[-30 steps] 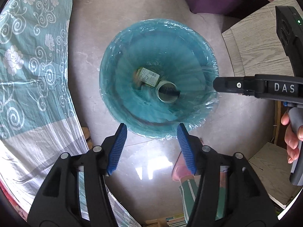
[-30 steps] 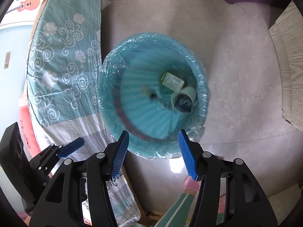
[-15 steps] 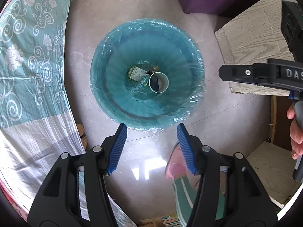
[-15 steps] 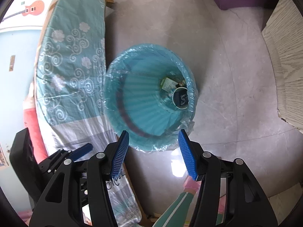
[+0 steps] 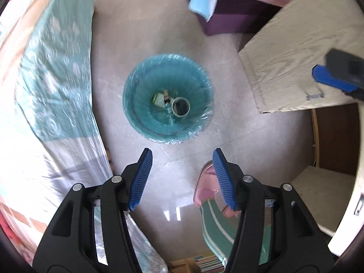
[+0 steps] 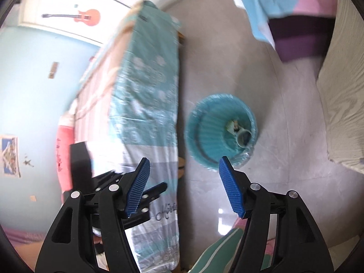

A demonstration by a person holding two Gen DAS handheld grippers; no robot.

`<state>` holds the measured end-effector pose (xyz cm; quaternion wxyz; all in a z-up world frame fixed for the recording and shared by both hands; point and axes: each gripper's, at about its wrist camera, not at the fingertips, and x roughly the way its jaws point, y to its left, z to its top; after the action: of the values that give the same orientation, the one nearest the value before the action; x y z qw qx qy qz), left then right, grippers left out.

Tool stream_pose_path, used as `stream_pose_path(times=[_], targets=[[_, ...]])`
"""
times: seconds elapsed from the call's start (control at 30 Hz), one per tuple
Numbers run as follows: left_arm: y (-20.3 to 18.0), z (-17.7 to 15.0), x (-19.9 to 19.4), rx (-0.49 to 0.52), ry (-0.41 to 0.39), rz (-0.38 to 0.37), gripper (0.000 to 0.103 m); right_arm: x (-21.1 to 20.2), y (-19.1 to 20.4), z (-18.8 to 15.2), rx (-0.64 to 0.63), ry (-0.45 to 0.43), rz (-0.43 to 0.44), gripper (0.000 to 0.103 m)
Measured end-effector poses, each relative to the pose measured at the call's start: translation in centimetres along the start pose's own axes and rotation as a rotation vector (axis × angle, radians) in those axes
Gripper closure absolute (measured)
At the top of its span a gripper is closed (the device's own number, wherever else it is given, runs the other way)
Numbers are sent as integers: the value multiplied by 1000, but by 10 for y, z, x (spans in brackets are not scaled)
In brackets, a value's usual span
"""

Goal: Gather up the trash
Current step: 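Move both grippers back over the table toward the markers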

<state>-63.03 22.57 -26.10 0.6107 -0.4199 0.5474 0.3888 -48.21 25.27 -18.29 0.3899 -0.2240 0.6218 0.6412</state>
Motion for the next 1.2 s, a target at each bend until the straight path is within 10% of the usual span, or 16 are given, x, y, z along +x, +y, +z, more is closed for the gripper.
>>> stream_pose_path(times=[0.53, 1.2], targets=[[-136, 11, -206, 286, -283, -99, 7, -265, 39, -71, -40, -306, 30, 10], [-415, -29, -275, 820, -401, -379, 7, -504, -75, -276, 203, -710, -430, 8]])
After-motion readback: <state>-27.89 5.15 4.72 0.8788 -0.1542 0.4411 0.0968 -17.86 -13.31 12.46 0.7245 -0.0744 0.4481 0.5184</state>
